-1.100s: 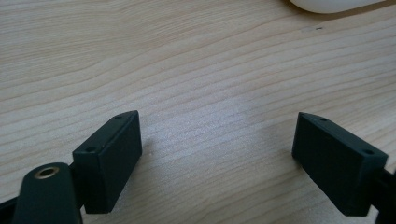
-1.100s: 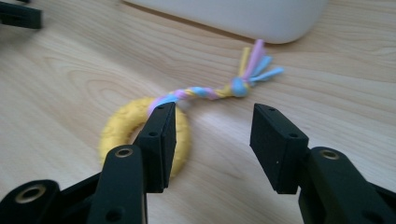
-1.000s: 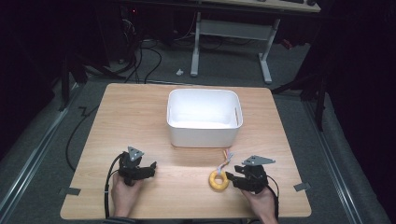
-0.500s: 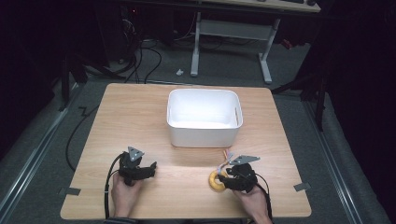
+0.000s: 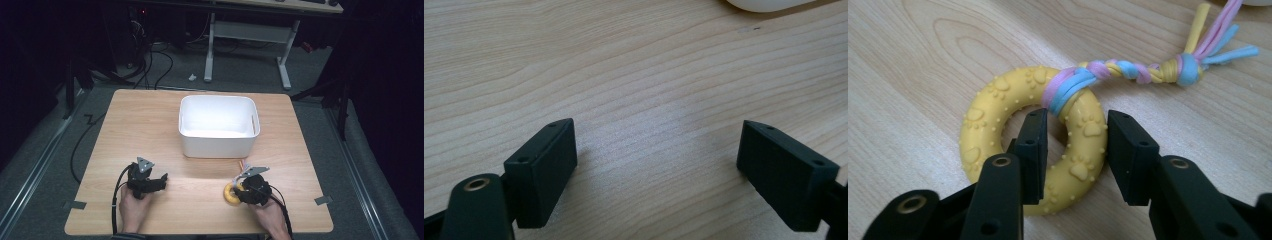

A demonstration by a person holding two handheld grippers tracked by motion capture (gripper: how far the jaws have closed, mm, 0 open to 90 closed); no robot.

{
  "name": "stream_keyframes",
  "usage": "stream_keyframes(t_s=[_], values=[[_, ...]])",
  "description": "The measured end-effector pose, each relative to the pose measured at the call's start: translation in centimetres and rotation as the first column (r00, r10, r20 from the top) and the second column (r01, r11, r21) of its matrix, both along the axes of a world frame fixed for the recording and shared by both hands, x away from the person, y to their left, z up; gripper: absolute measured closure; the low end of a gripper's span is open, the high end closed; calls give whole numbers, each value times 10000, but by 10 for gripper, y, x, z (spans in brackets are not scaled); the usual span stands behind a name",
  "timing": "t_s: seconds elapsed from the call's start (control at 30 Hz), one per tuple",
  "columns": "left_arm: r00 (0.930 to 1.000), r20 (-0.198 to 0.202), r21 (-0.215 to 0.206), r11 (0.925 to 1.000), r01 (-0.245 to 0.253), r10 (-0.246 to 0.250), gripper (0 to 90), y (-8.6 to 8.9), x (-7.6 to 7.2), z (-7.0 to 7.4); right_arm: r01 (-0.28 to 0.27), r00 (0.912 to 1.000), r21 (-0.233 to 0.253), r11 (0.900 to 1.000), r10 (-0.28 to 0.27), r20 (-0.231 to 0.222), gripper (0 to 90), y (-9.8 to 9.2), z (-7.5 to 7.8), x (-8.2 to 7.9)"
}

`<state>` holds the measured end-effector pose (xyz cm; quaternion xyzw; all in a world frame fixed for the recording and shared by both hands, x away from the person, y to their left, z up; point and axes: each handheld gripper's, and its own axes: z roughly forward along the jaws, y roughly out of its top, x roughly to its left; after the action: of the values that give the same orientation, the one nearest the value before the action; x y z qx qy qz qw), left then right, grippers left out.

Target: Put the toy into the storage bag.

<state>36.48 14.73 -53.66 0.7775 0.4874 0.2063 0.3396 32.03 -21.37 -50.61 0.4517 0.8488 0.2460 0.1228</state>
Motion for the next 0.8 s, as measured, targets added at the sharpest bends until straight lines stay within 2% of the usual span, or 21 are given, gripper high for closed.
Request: stream_keyframes(t_s=[0.23,0.57,0.8], values=[[10000,-9,-17,10000,-13,13,168,0,0,0,-169,9998,-207,9996,172,105,653,1,1,0],[10000,-3,-55,10000,-32,32,170,0,0,0,-137,9998,232,9996,133,172,660,-8,2,-3],[10000,-6,-55,10000,-28,28,170,0,0,0,39,9988,412,9991,-58,479,660,-21,17,-7]])
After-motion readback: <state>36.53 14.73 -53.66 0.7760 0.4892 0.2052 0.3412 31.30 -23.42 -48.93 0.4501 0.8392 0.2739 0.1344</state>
